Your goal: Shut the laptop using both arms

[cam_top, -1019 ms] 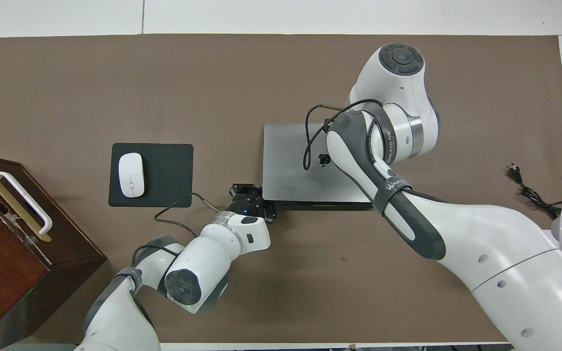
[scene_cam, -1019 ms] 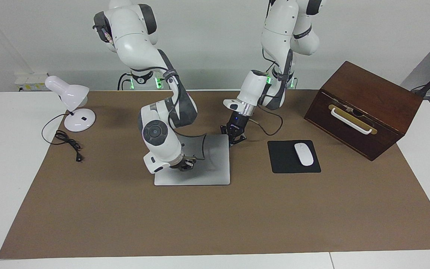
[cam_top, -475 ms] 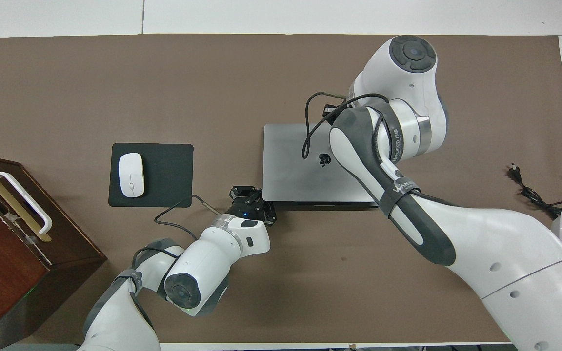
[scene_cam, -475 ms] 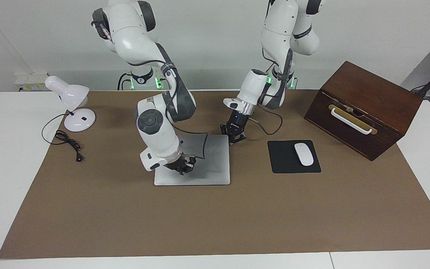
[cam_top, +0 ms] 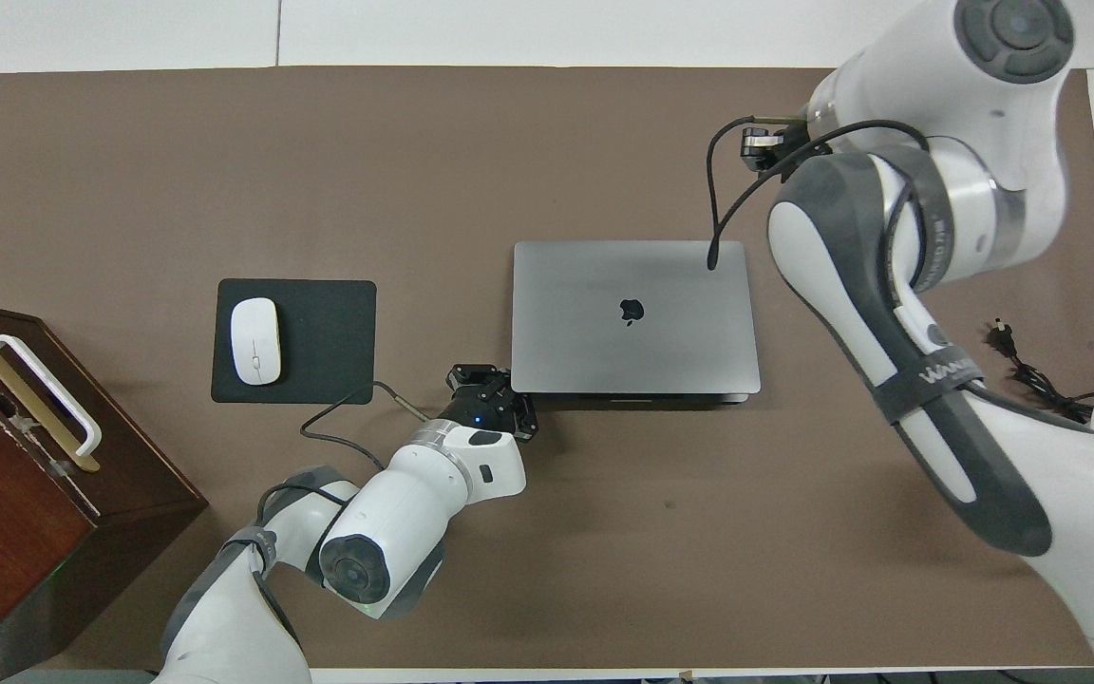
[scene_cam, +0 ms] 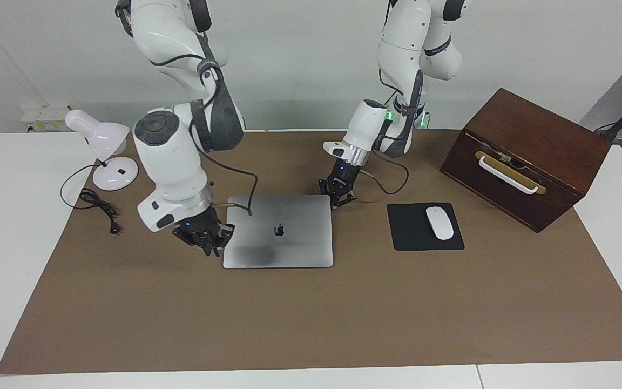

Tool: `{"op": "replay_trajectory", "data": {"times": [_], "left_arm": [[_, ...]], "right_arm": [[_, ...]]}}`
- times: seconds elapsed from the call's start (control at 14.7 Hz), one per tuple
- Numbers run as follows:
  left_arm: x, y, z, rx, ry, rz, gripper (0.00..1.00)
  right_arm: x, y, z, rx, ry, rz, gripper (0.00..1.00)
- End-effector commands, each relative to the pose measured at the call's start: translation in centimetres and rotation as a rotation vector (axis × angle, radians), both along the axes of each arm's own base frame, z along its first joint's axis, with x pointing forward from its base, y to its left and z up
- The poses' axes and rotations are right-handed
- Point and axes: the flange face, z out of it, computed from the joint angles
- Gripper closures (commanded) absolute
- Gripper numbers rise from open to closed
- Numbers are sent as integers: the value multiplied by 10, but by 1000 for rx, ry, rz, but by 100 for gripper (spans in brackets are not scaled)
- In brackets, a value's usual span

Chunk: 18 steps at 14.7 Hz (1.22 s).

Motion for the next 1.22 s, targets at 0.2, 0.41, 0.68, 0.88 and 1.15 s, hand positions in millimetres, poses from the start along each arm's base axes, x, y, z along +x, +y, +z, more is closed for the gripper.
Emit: {"op": "replay_trajectory", "data": {"times": [0.2, 0.41, 0.68, 0.88, 1.15], "left_arm": [[-13, 16, 0, 19, 52, 29, 100], [-12, 17, 14, 24, 64, 30, 100], [-8, 27, 65, 55, 125, 49, 100], [-9, 50, 107, 147, 223, 38, 100], [-7, 97, 181, 281, 399, 27, 100]], "right_arm": [[-43, -44, 69, -44, -4, 97, 0], [-69, -78, 78, -53, -4, 100, 0], [-101, -102, 84, -55, 0, 64, 0], [-98, -108, 97, -60, -1, 58, 0], [-105, -121, 125, -54, 59, 37, 0]]}}
